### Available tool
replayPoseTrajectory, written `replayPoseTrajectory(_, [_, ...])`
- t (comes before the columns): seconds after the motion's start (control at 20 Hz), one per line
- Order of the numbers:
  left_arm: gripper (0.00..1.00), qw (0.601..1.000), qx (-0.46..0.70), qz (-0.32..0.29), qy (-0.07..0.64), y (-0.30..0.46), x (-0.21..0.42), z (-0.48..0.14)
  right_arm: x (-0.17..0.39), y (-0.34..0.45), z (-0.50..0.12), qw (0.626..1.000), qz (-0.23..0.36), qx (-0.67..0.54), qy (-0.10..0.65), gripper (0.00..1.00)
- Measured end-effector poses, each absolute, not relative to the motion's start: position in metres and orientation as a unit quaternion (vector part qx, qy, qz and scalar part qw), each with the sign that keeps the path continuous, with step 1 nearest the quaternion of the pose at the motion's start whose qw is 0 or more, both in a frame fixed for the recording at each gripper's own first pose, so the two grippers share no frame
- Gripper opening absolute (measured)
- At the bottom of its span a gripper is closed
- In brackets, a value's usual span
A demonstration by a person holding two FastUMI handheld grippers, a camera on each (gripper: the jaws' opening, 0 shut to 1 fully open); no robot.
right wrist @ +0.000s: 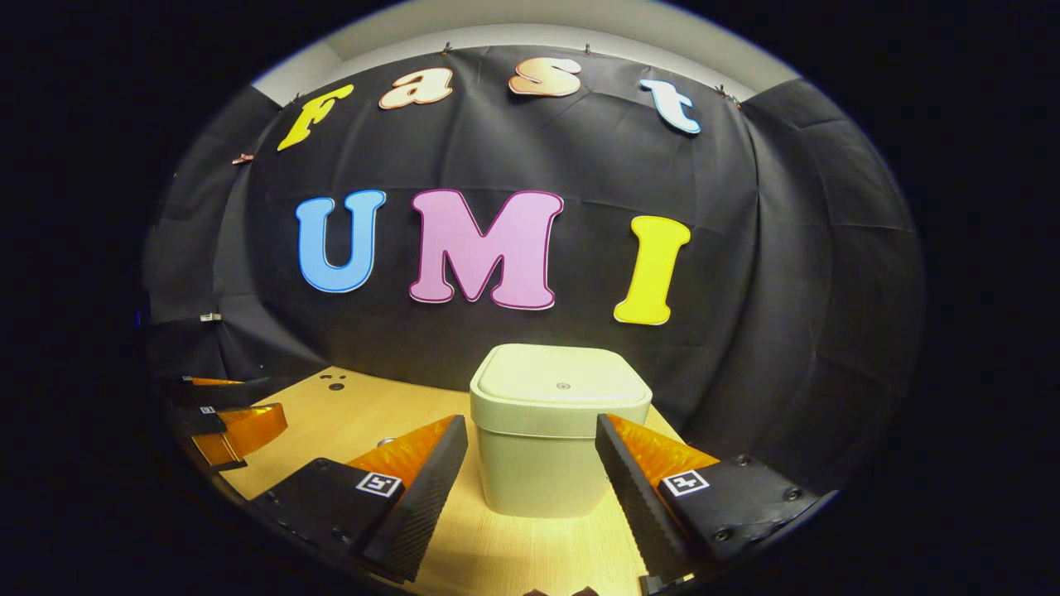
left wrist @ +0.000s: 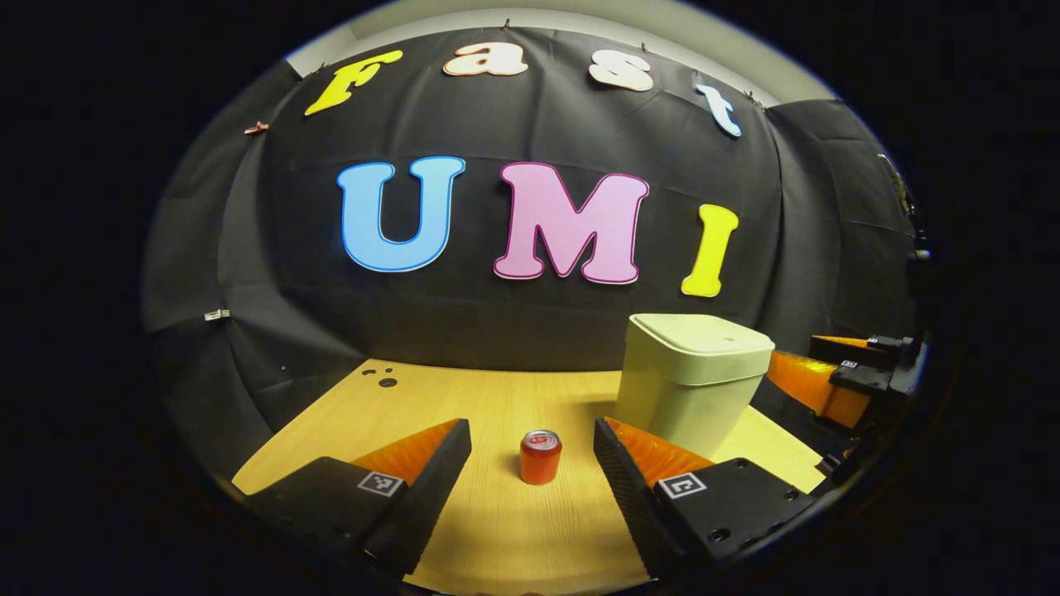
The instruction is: Press the lid of the desktop garbage bin to open it, pick up the crumpled paper on the desktop and throw it into the bin, then pick up the pop can on the desktop and drop it into the bin, and finally close the garbage bin lid.
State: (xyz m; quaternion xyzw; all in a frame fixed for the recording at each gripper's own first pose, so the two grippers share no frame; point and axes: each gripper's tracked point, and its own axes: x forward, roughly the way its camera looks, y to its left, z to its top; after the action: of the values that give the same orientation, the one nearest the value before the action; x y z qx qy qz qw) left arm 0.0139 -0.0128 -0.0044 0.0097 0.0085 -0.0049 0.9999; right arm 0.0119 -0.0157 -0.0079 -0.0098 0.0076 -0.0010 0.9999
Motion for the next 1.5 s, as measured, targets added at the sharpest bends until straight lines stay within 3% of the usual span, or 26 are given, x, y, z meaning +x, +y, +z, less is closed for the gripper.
replayPoseTrajectory(0.9, [0.96, 1.000, 0.012, -0.009, 0.027, -0.013, 0.035, -0.022, 0.023, -0.015, -0.010, 0.999, 0.018, -0.033, 0.024, 0.95])
replayPoseTrajectory(1.05, [0.96, 1.000, 0.008, -0.008, 0.021, -0.011, 0.036, -0.017, 0.026, -0.014, -0.006, 0.999, 0.017, -0.035, 0.022, 0.57])
replayPoseTrajectory(1.15, [0.96, 1.000, 0.007, -0.007, 0.021, -0.010, 0.036, -0.017, 0.029, -0.012, -0.005, 0.999, 0.020, -0.039, 0.021, 0.54])
replayPoseTrajectory(1.2, [0.96, 1.000, 0.008, -0.008, 0.023, -0.010, 0.036, -0.019, 0.030, -0.012, -0.004, 0.999, 0.020, -0.041, 0.020, 0.49])
replayPoseTrajectory(1.25, [0.96, 1.000, 0.008, -0.008, 0.024, -0.010, 0.036, -0.020, 0.031, -0.011, -0.004, 0.999, 0.023, -0.041, 0.022, 0.34])
replayPoseTrajectory(1.5, [0.96, 0.999, 0.011, -0.005, 0.030, -0.008, 0.036, -0.023, 0.035, -0.005, -0.012, 0.998, 0.038, -0.037, 0.041, 0.16])
